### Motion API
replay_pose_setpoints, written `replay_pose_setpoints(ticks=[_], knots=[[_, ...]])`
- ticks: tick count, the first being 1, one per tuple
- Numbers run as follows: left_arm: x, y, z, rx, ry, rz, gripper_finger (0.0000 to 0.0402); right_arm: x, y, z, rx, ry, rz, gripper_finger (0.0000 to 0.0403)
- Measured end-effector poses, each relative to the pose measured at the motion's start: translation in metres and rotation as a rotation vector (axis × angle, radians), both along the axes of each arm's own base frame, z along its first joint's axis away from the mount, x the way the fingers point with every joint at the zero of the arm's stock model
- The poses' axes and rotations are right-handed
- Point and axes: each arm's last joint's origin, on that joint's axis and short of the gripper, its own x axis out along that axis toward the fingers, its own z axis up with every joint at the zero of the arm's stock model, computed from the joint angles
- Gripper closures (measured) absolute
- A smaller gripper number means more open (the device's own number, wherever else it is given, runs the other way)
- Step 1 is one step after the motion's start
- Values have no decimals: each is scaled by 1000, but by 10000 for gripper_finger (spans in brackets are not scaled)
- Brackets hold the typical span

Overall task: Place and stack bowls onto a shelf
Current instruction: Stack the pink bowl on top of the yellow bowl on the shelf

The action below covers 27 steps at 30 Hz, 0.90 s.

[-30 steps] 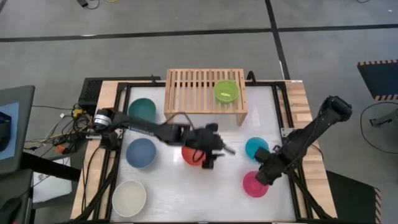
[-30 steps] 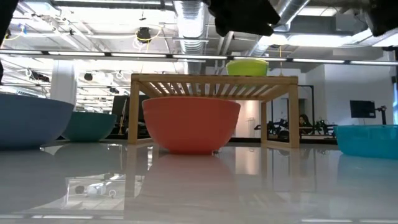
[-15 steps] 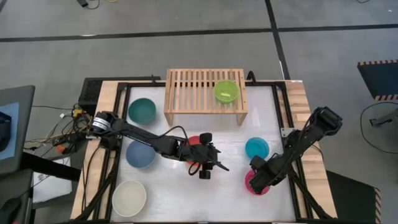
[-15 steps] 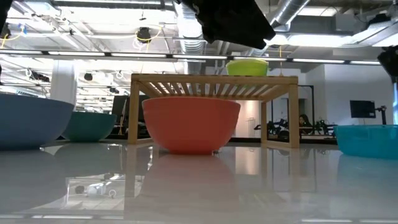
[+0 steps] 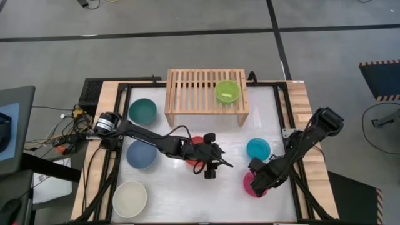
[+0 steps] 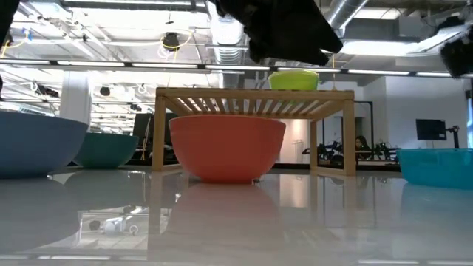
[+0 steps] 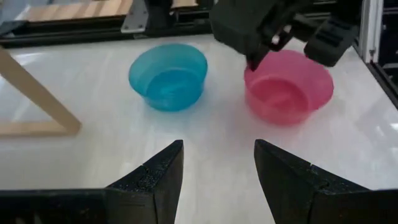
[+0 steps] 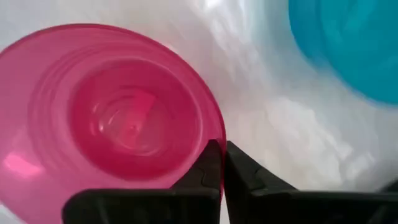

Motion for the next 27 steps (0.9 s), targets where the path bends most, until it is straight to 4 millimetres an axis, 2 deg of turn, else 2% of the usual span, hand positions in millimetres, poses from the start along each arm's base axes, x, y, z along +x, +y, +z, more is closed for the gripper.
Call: replay_pose_setpoints(ticks=[5,14,21,27], knots=[[3,3,3,-10,-39,9,220,17,1,17,-120,-183,68,364],[3,3,4,6,-53,2,220,48,-8,49,-300,-418,111,378],[3,4,4,18,-47,20,220,63,-23,68,-385,-458,91,375],[-1,10,1,169,-6,204,223,68,-31,75,-435,-447,91,375]])
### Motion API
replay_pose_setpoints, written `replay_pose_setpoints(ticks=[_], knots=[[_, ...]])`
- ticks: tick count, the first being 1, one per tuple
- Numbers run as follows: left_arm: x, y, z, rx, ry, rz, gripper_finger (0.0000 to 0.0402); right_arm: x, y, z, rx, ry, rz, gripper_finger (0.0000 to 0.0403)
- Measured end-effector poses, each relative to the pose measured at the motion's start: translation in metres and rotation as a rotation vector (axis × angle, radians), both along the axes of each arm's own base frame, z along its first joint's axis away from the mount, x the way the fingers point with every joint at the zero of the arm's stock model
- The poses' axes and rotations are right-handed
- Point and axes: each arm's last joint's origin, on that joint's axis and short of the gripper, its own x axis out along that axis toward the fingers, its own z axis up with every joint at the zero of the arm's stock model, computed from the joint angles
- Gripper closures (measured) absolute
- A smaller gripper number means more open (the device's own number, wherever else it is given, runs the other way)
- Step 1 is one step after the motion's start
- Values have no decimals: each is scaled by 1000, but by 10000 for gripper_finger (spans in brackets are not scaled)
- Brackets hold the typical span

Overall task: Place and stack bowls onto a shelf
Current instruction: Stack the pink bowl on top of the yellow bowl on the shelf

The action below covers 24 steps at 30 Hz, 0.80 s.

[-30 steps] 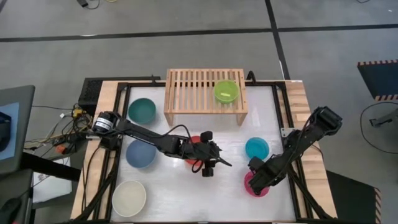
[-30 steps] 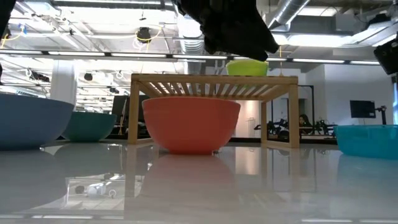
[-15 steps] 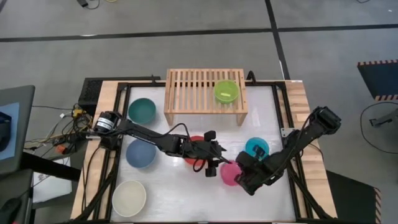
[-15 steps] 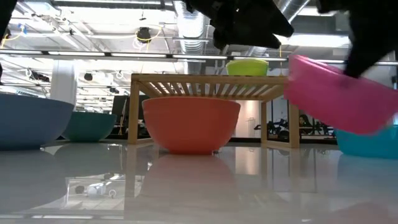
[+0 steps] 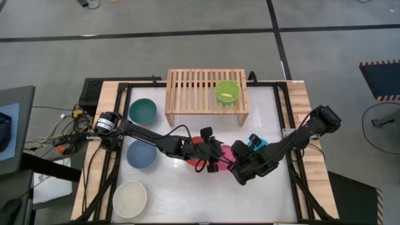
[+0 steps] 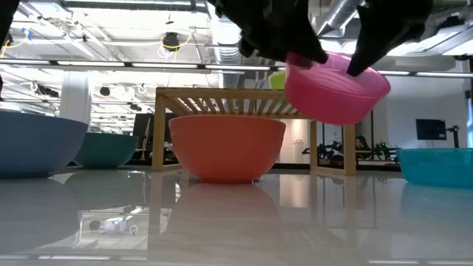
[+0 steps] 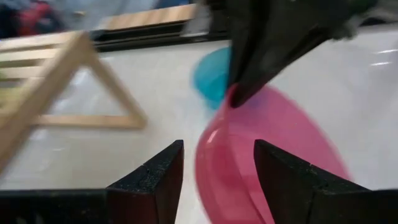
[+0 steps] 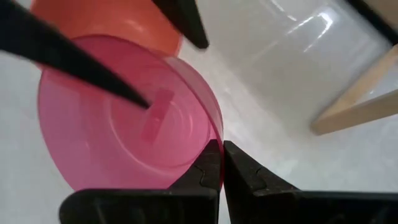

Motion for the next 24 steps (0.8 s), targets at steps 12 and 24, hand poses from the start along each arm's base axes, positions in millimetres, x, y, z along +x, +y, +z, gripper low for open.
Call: replay_pose_setpoints(ticks=[12,24], knots=[[0,5,0,79,12,38,390,-1,-1,1,-14,20,7,365],[8,21,14,120,11,-30,401,-9,-5,40,-77,134,44,261]])
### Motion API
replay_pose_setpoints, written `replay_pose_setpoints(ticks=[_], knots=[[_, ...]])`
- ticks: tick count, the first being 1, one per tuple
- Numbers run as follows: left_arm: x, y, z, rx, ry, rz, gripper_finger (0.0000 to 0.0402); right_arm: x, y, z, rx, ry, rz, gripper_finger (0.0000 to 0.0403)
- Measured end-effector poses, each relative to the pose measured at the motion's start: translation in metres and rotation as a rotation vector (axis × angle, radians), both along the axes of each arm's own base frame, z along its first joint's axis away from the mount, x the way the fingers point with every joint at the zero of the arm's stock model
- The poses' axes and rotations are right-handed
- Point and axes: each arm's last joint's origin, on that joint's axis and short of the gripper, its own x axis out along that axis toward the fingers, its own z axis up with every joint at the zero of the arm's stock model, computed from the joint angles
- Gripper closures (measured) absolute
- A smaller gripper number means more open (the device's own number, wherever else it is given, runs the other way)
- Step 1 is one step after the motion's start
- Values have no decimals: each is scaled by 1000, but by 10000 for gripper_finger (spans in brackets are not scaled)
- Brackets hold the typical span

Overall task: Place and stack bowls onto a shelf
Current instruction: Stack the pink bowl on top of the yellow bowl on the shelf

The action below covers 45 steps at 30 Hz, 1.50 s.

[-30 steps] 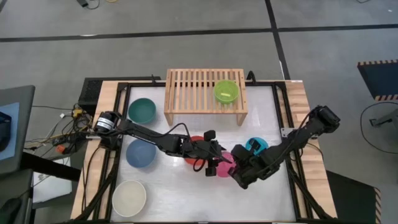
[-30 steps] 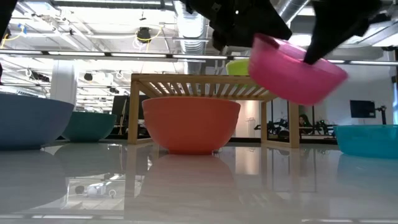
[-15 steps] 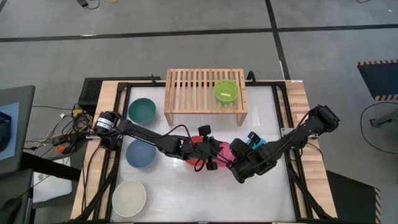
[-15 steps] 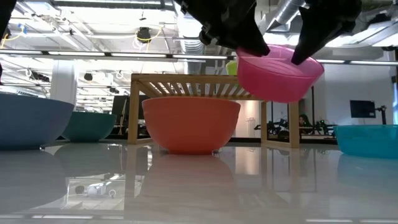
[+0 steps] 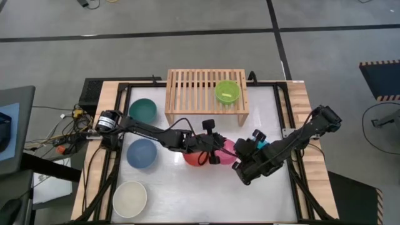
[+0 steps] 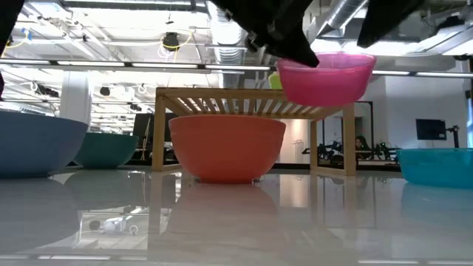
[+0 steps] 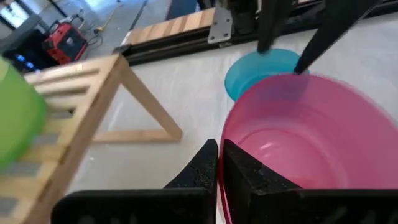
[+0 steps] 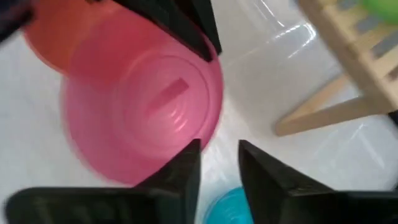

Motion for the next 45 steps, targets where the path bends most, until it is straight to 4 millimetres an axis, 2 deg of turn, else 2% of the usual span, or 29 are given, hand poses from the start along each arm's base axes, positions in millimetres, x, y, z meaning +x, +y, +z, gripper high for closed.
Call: replay_pose_setpoints(ticks=[6,9,12,17,20,23,27,31,39,45], knots=[[6,14,24,28,12,27,401,-11,-3,53,-45,-97,23,175],[9,29,40,21,-29,65,401,-19,-3,65,-21,-157,39,156],[10,46,61,24,-64,109,401,-30,-3,70,-12,-185,55,154],[1,88,112,-2,-120,158,401,-41,11,63,24,-202,112,157],[-6,122,144,-50,-218,197,401,-37,25,48,82,-234,135,158],[-15,158,160,-130,-284,242,402,-29,38,26,116,-257,153,158],[-22,199,151,-280,-292,265,401,-24,49,-8,118,-211,156,158],[-21,222,133,-325,-236,314,401,-21,54,-35,117,-139,143,158],[-12,251,108,-379,-218,283,401,-10,65,-49,151,-146,139,158],[-7,261,89,-433,-172,263,401,-8,67,-51,169,-161,138,158]])
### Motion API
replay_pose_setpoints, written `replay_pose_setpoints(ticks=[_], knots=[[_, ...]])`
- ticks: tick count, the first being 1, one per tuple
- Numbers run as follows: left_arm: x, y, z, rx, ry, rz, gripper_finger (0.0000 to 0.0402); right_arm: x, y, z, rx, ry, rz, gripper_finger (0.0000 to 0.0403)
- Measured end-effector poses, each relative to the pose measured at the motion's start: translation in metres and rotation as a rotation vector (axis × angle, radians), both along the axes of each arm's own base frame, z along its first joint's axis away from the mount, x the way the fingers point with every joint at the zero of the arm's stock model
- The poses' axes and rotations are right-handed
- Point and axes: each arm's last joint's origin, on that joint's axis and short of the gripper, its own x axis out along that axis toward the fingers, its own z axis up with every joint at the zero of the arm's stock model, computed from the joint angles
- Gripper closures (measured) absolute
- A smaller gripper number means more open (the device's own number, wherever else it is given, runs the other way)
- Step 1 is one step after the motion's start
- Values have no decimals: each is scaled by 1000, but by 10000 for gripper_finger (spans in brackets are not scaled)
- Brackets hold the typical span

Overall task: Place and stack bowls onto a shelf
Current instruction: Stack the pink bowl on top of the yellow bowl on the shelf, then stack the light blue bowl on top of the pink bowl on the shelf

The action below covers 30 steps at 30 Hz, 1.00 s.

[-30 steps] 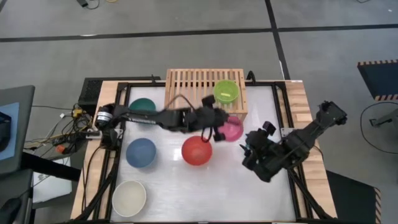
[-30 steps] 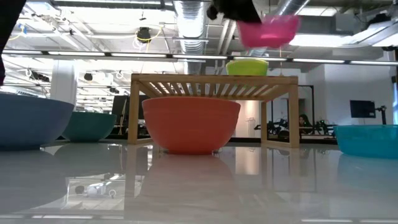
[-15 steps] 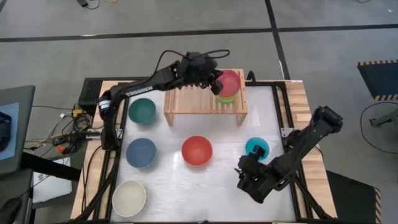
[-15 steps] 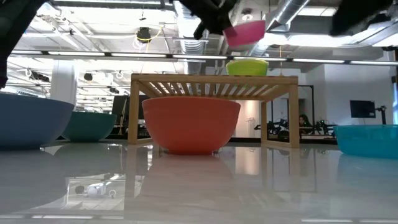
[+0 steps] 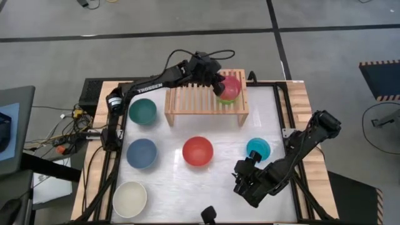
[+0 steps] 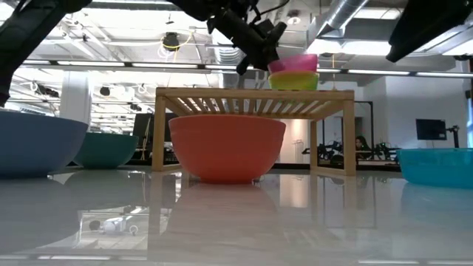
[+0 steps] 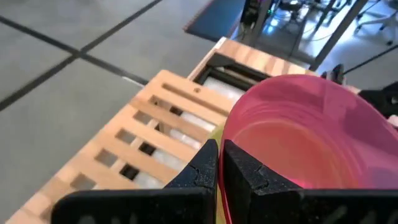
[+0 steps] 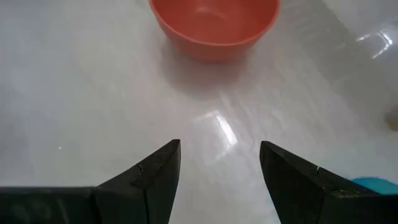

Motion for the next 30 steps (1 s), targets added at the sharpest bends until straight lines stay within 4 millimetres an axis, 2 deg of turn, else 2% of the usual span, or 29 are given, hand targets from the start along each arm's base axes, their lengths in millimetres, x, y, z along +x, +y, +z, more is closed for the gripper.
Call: replay_pose_setpoints(ticks=[8,11,17,21,25,30], knots=[[-2,2,-5,-21,42,-18,400,2,-2,0,7,7,-8,158],[-2,2,-5,-6,50,-25,385,3,-4,0,14,11,-14,158],[-2,3,-4,-17,26,-39,306,2,-5,0,4,23,-16,158],[-8,2,6,-23,7,-40,242,-3,-17,4,-58,101,-45,158],[-27,-10,32,55,39,-71,203,-9,-36,10,-125,193,-94,159],[-42,-44,49,139,165,-97,195,-13,-57,2,-87,266,-168,159]])
